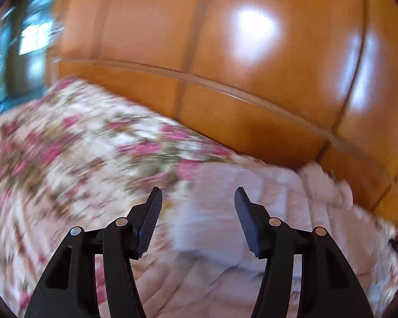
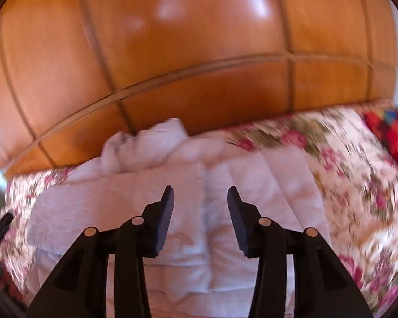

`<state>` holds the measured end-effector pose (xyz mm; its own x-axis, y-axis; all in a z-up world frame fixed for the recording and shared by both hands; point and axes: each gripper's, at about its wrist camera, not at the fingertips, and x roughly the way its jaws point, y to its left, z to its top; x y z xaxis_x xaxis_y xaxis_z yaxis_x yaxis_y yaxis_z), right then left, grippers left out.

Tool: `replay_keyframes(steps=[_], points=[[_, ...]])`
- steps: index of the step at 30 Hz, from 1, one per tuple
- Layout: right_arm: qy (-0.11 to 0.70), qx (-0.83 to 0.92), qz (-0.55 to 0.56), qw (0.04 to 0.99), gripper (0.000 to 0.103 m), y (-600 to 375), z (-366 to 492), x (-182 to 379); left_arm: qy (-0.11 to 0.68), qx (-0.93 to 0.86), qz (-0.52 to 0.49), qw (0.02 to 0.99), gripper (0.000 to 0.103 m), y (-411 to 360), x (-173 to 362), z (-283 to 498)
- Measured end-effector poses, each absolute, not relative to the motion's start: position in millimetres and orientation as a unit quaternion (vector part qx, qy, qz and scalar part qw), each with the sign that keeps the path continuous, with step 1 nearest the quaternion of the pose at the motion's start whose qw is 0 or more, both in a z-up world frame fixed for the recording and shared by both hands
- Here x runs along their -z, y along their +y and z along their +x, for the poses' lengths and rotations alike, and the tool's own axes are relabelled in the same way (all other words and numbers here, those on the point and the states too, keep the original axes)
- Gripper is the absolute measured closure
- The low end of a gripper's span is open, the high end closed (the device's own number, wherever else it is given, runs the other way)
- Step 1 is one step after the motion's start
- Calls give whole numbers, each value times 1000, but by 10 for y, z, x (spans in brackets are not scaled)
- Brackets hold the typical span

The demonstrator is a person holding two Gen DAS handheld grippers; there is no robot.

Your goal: Fold small clothes

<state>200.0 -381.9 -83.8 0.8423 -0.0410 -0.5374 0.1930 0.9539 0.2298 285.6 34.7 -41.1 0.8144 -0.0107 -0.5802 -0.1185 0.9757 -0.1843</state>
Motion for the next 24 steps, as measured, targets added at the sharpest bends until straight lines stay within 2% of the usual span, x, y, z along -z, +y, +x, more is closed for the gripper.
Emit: replay_keyframes(steps=[1,4,10,12,15,24], points=[[282,50,115,951,63,-3715,2077,809,322,-13,-85,943,47,240,451,2990],[314,27,78,946,80,-3486,2332,879,360,-15,-14,933,47,-9,589,3322],[353,42,34,934,83,-3340,2617,1262,395,-40,-3,918,47,106,985,3579],[346,40,44,936,83,-3379,2610,1375,398,-38,-1,917,40,186,1129,3576],[335,46,37,940,83,-3352,2618,1458,412,-34,-20,910,34,233,1268,3651],[351,43,18,935,81,-3338,2720,1480,426,-43,-36,903,22,261,1265,3685]])
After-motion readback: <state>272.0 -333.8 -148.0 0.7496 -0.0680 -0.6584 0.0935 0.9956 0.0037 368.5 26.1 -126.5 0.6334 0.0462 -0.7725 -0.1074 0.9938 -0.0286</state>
